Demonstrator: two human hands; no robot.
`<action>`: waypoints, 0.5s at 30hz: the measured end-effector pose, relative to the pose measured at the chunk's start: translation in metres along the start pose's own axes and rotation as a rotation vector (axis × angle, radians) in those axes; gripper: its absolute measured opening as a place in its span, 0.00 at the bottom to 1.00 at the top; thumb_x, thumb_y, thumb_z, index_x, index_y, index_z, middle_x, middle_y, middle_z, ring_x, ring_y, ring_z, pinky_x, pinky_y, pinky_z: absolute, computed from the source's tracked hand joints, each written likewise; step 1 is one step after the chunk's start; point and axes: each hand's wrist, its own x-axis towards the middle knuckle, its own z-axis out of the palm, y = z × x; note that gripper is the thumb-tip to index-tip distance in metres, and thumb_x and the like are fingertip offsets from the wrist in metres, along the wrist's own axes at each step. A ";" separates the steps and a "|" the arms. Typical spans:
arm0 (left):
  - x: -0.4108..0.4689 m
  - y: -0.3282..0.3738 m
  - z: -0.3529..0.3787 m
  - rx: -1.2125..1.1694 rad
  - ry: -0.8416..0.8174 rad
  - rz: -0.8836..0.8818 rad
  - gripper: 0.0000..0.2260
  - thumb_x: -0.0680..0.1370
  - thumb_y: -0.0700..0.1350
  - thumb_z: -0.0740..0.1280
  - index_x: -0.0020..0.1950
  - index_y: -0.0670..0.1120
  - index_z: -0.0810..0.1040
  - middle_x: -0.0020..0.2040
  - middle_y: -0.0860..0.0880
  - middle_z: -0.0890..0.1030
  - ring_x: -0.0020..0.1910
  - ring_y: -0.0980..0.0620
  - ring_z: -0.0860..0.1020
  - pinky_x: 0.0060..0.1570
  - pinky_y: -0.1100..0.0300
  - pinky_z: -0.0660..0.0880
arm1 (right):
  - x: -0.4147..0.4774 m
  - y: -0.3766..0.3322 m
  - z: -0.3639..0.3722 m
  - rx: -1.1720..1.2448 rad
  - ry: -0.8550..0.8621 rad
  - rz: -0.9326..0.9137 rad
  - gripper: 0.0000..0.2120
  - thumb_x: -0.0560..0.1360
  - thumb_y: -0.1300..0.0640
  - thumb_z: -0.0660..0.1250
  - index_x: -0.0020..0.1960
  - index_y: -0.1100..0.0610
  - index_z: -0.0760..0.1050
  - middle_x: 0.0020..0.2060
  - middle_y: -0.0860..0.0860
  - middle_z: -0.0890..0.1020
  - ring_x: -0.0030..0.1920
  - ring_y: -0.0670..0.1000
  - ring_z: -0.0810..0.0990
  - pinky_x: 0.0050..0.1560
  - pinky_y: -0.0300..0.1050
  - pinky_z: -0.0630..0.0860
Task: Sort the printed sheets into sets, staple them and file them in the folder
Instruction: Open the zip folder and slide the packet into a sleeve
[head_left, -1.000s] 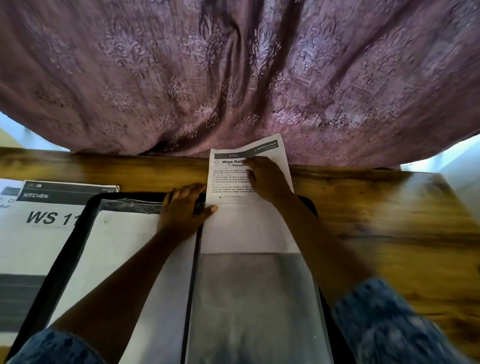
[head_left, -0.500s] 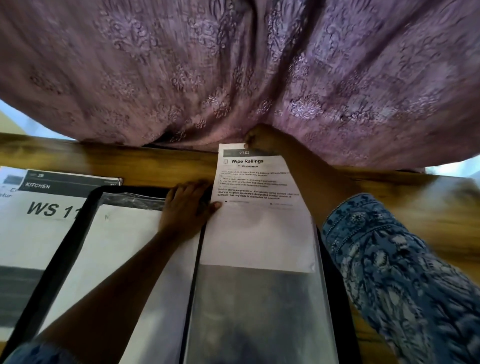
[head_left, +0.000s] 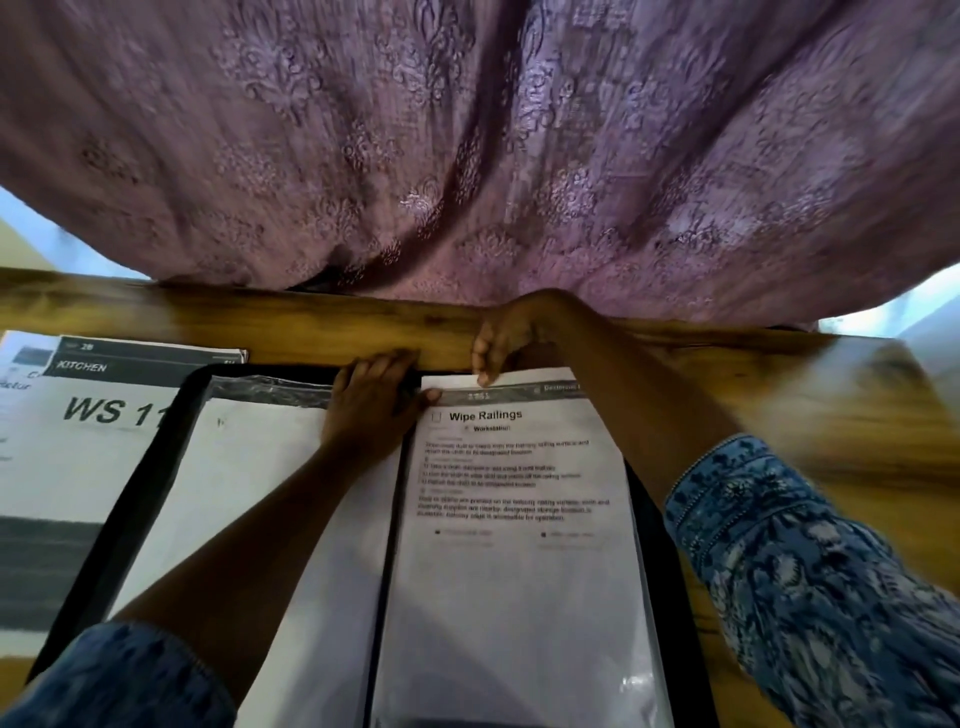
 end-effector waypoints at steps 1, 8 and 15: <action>0.000 -0.001 0.001 0.006 -0.004 0.000 0.36 0.72 0.70 0.46 0.75 0.53 0.64 0.72 0.51 0.69 0.70 0.49 0.64 0.71 0.49 0.54 | -0.001 0.000 0.005 0.011 -0.009 0.001 0.08 0.73 0.65 0.69 0.52 0.61 0.78 0.36 0.44 0.80 0.38 0.41 0.77 0.40 0.31 0.74; 0.001 -0.001 0.000 -0.015 0.001 0.022 0.36 0.73 0.70 0.47 0.75 0.52 0.63 0.72 0.51 0.68 0.70 0.49 0.64 0.71 0.49 0.54 | -0.008 -0.008 0.032 0.022 -0.064 0.066 0.04 0.72 0.59 0.72 0.43 0.52 0.79 0.29 0.42 0.81 0.31 0.42 0.79 0.33 0.36 0.77; -0.001 0.000 -0.002 -0.063 0.008 0.051 0.32 0.75 0.67 0.51 0.75 0.52 0.64 0.72 0.49 0.69 0.71 0.48 0.64 0.72 0.47 0.54 | -0.041 0.000 0.042 0.011 0.114 0.087 0.19 0.78 0.52 0.63 0.64 0.61 0.74 0.60 0.55 0.77 0.59 0.53 0.74 0.65 0.49 0.69</action>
